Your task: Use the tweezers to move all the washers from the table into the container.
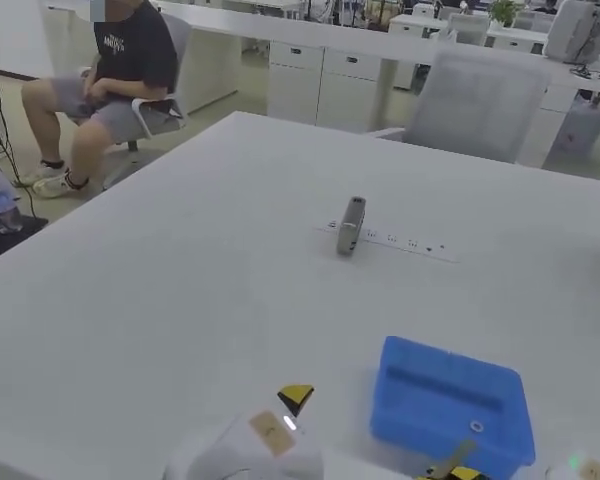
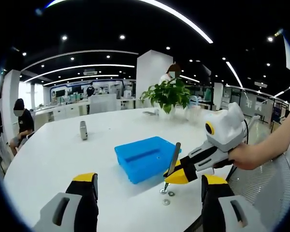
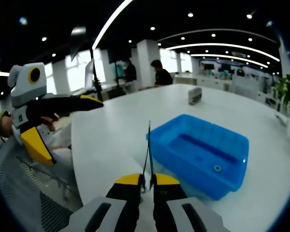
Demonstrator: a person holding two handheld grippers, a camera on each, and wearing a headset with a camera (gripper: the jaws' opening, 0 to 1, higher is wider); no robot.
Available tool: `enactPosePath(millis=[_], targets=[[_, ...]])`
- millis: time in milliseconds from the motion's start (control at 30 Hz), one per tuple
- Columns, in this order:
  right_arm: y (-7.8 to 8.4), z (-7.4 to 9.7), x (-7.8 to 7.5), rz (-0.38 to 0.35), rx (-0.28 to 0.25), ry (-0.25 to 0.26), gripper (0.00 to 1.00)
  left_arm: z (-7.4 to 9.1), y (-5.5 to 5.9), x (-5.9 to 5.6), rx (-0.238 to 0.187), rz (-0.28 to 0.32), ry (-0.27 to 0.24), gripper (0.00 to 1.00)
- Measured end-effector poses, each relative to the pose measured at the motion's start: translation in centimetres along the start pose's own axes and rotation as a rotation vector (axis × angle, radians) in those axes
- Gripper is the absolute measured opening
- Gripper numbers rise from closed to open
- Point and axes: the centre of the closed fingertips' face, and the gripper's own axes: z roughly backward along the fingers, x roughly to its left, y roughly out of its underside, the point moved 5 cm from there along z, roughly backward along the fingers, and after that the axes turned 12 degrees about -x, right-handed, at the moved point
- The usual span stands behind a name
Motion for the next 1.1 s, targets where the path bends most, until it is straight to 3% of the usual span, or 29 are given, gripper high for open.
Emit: enactPosePath(millis=[300, 467, 933, 1100], targets=[[-0.6, -0.5, 0.0, 0.016, -0.009, 0.027, 0.06, 0.0, 0.2, 0.0, 0.014, -0.013, 0.001, 0.90], [-0.3, -0.9, 0.4, 0.040, 0.015, 0.012, 0.06, 0.0, 0.2, 0.0, 0.013, -0.013, 0.001, 0.89], [-0.5, -0.5, 0.5, 0.031, 0.016, 0.005, 0.06, 0.0, 0.2, 0.0, 0.016, -0.016, -0.001, 0.89], [-0.6, -0.7, 1.2, 0.078, 0.047, -0.033, 0.04, 0.0, 0.3, 0.1, 0.020, -0.018, 0.000, 0.89]])
